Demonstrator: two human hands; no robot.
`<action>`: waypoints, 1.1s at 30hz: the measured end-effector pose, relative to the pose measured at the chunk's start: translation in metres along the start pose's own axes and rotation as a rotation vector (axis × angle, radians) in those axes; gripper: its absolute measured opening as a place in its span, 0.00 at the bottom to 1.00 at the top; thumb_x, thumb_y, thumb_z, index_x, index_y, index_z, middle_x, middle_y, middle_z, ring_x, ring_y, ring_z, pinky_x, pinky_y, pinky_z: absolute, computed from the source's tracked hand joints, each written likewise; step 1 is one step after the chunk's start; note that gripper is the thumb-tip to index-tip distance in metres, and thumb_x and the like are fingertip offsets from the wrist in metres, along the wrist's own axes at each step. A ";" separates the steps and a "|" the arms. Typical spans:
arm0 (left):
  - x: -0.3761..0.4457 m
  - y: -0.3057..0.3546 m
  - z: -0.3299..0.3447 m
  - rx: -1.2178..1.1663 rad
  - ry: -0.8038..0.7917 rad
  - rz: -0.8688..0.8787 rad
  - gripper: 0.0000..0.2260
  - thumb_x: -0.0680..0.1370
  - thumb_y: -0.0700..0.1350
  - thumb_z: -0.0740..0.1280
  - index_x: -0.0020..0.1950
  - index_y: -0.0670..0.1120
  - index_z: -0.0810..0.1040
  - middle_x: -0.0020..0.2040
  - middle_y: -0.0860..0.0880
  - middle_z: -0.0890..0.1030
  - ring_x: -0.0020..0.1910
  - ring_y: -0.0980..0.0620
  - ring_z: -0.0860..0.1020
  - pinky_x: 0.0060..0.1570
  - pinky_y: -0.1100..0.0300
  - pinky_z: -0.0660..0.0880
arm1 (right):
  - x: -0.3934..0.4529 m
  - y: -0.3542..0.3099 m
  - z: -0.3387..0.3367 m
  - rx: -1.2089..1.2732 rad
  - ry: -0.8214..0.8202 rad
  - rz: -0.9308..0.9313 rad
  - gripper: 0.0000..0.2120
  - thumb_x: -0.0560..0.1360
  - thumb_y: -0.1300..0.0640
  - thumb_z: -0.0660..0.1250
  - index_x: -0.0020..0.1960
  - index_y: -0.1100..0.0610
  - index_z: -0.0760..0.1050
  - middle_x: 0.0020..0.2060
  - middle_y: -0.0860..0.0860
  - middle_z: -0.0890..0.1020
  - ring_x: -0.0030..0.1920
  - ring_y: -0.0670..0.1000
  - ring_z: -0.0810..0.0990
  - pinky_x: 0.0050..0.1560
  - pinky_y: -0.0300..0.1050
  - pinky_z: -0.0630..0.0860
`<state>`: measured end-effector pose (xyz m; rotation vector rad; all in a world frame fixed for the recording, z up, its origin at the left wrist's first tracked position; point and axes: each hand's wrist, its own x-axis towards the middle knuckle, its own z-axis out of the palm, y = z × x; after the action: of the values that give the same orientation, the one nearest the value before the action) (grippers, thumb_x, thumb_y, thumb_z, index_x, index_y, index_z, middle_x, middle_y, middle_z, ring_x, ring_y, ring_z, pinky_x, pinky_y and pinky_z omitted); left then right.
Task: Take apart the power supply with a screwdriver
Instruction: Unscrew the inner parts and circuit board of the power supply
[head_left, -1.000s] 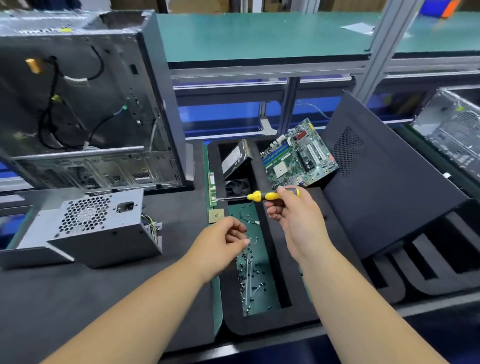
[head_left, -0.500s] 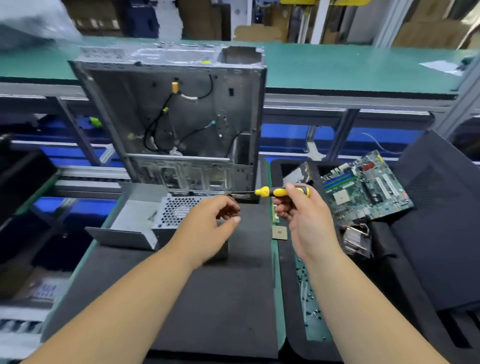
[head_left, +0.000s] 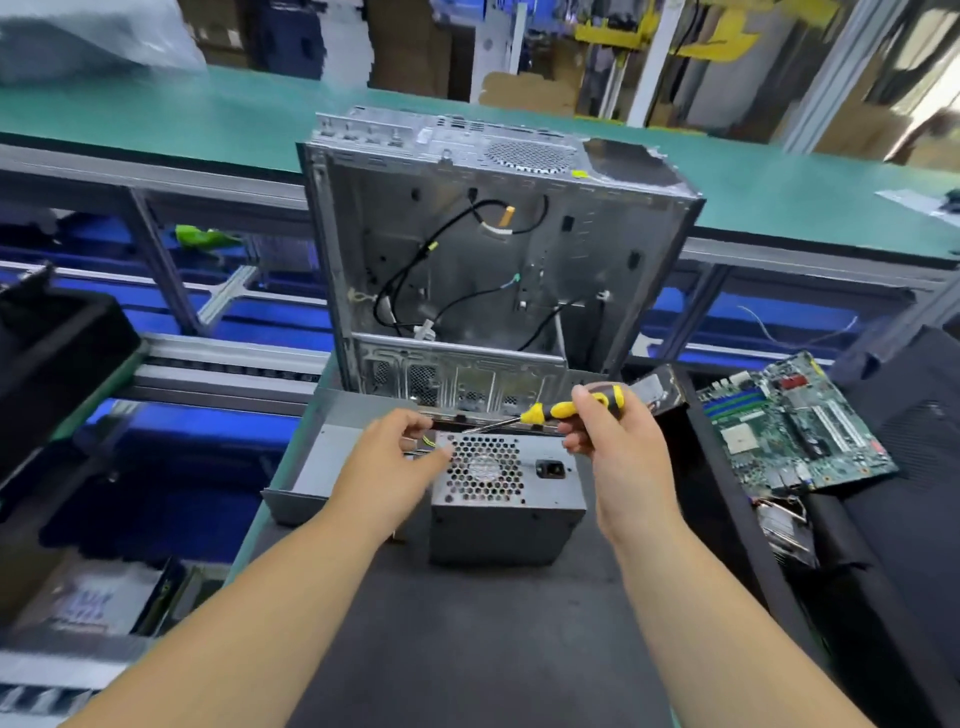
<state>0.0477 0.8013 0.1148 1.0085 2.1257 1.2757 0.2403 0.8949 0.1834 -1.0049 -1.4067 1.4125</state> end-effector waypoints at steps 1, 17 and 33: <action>0.004 -0.002 -0.001 -0.040 -0.041 -0.003 0.11 0.74 0.50 0.74 0.54 0.56 0.76 0.53 0.58 0.77 0.50 0.63 0.76 0.49 0.62 0.72 | 0.000 0.000 0.006 -0.049 0.005 -0.022 0.06 0.76 0.49 0.68 0.42 0.49 0.77 0.36 0.50 0.83 0.35 0.46 0.77 0.39 0.40 0.76; 0.025 -0.013 0.000 -0.203 -0.344 0.024 0.07 0.75 0.50 0.74 0.50 0.59 0.79 0.48 0.55 0.80 0.47 0.60 0.78 0.36 0.73 0.70 | -0.018 -0.007 0.054 -0.515 0.116 -0.203 0.05 0.77 0.47 0.65 0.45 0.47 0.74 0.37 0.45 0.79 0.45 0.52 0.78 0.45 0.55 0.77; 0.023 -0.010 0.009 -0.264 -0.271 -0.050 0.07 0.76 0.46 0.73 0.48 0.56 0.79 0.44 0.47 0.79 0.34 0.58 0.76 0.29 0.72 0.71 | -0.006 -0.009 0.045 -0.488 -0.060 -0.298 0.06 0.79 0.51 0.67 0.44 0.46 0.72 0.34 0.42 0.78 0.33 0.42 0.75 0.34 0.41 0.71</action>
<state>0.0360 0.8213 0.1011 0.9484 1.7182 1.2755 0.1990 0.8757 0.1940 -1.0001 -1.9114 0.9055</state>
